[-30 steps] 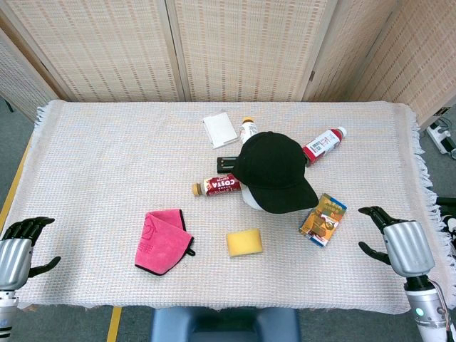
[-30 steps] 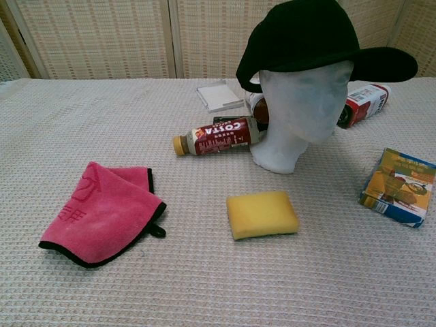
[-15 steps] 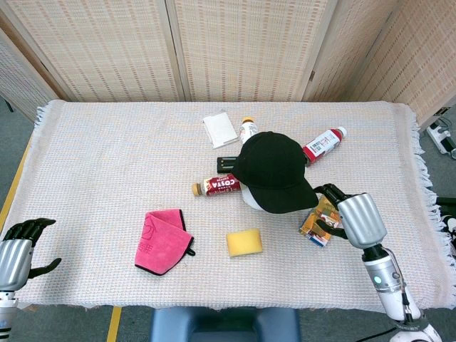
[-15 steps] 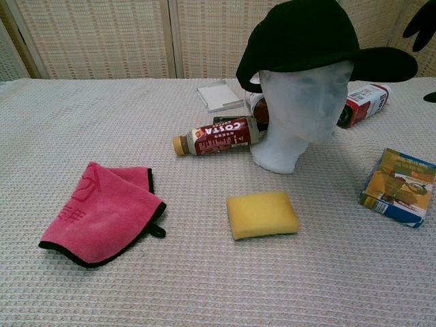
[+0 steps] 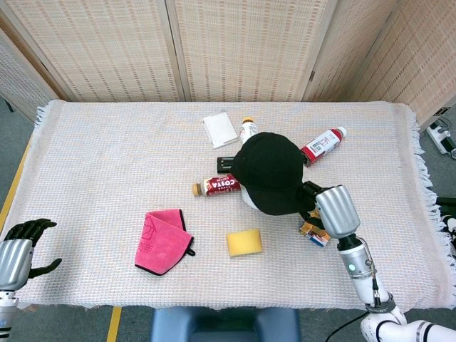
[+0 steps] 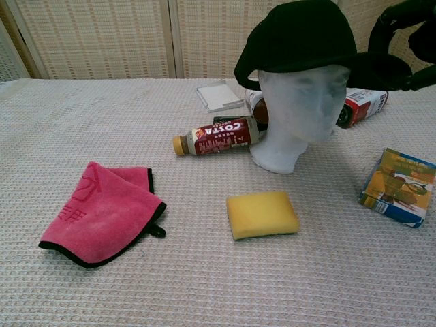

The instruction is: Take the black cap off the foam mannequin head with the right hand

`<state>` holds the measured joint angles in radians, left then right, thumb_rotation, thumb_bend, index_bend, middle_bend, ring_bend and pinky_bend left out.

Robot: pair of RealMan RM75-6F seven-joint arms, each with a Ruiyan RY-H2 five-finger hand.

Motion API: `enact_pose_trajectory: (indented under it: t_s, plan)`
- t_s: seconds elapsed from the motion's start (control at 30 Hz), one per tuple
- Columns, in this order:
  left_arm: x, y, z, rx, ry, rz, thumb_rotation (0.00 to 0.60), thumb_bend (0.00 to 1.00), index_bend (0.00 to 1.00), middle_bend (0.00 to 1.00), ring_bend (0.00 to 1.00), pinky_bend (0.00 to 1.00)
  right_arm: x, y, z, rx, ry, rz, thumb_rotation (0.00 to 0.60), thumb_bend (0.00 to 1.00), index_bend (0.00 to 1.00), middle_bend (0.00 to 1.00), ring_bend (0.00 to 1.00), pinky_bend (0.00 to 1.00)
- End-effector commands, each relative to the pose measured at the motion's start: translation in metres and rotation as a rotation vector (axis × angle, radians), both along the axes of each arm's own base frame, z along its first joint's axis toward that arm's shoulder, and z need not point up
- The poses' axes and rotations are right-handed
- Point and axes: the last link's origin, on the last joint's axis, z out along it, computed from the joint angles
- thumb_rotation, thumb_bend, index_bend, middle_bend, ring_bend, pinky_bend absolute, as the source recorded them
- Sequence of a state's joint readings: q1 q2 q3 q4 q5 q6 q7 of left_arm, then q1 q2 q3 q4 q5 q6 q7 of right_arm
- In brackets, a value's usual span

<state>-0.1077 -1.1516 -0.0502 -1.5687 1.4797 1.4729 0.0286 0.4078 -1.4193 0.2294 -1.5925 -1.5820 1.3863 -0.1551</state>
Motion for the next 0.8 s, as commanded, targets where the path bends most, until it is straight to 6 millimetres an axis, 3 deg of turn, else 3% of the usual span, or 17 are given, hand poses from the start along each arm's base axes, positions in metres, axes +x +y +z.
enact_pose_trajectory:
  t_s: [0.03,0.43,0.8]
  plan:
    - [0.0,0.0,0.0,-0.004,-0.001,0.003,0.6,0.11,0.32,0.29,0.24,0.25,0.004,-0.004,0.001,-0.037,-0.041,0.023,0.6,0.49,0.71,0.63,0.9,1.0]
    - [0.002,0.001,-0.003,-0.024,-0.013,0.002,0.6,0.11,0.32,0.29,0.24,0.24,0.022,-0.03,0.021,-0.168,-0.136,0.023,0.6,0.56,0.83,0.71,0.93,1.0]
    - [0.007,0.005,-0.008,-0.049,-0.024,-0.007,0.6,0.11,0.32,0.29,0.24,0.24,0.038,-0.078,0.035,-0.237,-0.116,-0.005,0.6,0.57,0.85,0.72,0.93,1.0]
